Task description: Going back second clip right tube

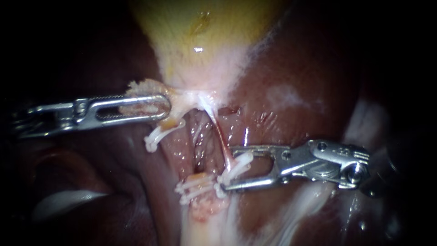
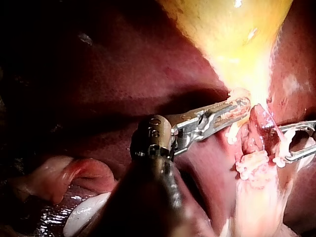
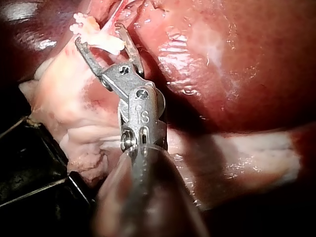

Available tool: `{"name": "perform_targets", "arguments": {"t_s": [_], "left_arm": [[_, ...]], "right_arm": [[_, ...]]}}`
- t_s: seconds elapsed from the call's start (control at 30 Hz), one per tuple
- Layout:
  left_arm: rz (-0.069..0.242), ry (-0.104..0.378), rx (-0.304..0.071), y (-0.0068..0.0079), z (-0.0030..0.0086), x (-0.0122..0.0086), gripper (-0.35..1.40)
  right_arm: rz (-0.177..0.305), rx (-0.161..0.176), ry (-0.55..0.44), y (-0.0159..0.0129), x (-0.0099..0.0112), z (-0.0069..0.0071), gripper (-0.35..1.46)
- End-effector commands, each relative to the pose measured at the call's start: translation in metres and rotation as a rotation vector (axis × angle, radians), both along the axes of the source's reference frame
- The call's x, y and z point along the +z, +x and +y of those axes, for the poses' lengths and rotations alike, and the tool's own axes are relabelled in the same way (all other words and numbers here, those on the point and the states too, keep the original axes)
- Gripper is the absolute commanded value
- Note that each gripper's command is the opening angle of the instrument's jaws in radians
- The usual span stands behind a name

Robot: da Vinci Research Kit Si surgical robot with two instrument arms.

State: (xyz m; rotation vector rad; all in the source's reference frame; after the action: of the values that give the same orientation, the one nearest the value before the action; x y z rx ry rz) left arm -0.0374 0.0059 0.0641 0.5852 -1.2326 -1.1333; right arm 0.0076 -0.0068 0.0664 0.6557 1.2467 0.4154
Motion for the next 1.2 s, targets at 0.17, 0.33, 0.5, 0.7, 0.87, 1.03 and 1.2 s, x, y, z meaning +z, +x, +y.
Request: {"name": "perform_targets", "arguments": {"t_s": [0.17,0.33,0.5,0.7,0.87,1.03,1.2], "left_arm": [[0.001,0.0,-0.001,-0.0002,0.0,-0.0001,-0.35],[0.001,0.0,-0.002,-0.0003,0.0,-0.0001,-0.35],[0.001,0.0,-0.002,-0.0004,0.0,-0.0001,-0.35],[0.002,0.0,-0.003,-0.0006,-0.0001,-0.0002,-0.35],[0.003,0.0,-0.004,-0.0007,-0.0002,-0.0003,-0.35],[0.003,0.0,-0.004,-0.0007,-0.0002,-0.0003,-0.35],[0.003,0.0,-0.004,-0.0006,-0.0002,-0.0003,-0.35]], "right_arm": [[-0.006,0.009,-0.002,0.0012,0.0004,0.0001,0.5],[-0.001,0.004,-0.007,0.0031,0.0019,-0.0004,0.5],[-0.004,0.007,-0.019,0.0051,0.0046,-0.0009,0.5],[-0.013,0.017,-0.032,0.0068,0.0073,-0.0008,0.5],[-0.018,0.023,-0.027,0.0075,0.0083,-0.0011,0.5],[-0.018,0.023,-0.026,0.0074,0.0084,-0.0009,0.5],[-0.015,0.019,-0.025,0.0068,0.0081,-0.0009,0.5]]}}
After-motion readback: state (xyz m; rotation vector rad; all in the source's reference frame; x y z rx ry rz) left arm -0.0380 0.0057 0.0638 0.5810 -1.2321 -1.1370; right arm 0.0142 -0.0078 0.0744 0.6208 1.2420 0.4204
